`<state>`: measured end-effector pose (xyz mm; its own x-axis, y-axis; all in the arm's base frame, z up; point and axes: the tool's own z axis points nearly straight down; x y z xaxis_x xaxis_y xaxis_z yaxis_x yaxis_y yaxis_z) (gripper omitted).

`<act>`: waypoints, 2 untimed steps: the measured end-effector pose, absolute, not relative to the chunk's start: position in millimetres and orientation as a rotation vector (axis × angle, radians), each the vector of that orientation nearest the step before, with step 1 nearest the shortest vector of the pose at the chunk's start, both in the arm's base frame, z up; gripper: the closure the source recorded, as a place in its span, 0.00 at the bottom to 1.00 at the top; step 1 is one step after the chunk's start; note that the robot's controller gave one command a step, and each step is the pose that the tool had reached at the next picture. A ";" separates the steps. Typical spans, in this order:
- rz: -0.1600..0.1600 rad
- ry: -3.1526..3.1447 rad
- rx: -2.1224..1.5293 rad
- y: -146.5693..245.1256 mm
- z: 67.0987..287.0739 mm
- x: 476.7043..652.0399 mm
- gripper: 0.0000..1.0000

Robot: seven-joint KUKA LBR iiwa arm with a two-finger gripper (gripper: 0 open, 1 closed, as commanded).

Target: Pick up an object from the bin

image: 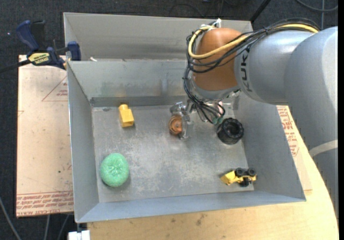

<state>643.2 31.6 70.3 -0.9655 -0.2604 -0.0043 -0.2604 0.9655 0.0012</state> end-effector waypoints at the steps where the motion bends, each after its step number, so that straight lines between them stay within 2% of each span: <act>1: 0.003 3.110 -0.412 31.6 70.3 643.2 1.00; 2: 0.003 3.110 -0.412 31.6 70.3 643.2 1.00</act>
Offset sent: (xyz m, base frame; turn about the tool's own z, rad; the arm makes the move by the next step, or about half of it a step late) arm 0.0000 0.0000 0.0000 0.0000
